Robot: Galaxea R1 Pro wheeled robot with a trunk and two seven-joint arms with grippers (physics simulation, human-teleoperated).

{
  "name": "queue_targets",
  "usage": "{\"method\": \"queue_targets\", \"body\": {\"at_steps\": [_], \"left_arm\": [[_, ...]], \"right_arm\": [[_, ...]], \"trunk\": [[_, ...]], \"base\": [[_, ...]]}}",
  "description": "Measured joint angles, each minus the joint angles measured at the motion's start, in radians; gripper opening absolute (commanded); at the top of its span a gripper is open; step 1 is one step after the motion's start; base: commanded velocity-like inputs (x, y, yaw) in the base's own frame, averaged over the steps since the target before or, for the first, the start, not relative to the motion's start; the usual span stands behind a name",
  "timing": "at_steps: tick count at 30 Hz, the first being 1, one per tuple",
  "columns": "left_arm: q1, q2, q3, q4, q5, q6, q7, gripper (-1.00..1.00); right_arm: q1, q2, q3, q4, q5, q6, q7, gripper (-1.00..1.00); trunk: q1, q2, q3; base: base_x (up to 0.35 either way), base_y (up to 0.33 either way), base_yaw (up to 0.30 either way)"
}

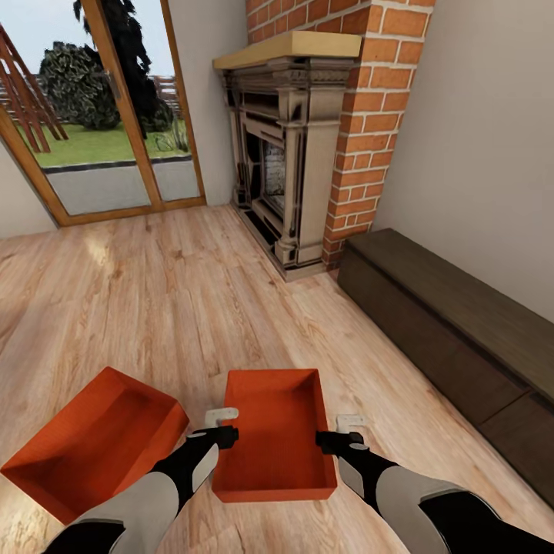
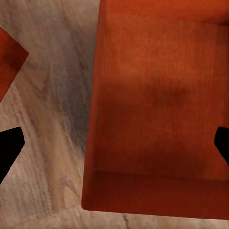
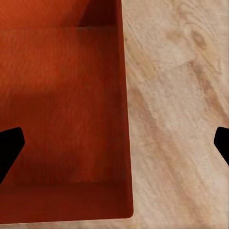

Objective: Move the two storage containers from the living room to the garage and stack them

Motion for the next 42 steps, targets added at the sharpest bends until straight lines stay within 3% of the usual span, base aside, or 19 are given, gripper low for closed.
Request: {"method": "queue_targets", "body": {"at_steps": [37, 42], "left_arm": [[0.0, 0.001, -0.001, 0.002, -0.002, 0.005, 0.0, 1.0], [0.0, 0.002, -0.001, 0.002, -0.003, 0.005, 0.0, 1.0]], "right_arm": [[0.0, 0.0, 0.001, -0.001, 0.004, -0.001, -0.001, 1.0], [0.0, -0.001, 0.003, -0.001, 0.032, -0.001, -0.001, 1.0]], "trunk": [[0.142, -0.259, -0.116], [0.146, -0.266, -0.119]], "base": [[0.0, 0.0, 0.0], [0.0, 0.0, 0.0]]}}
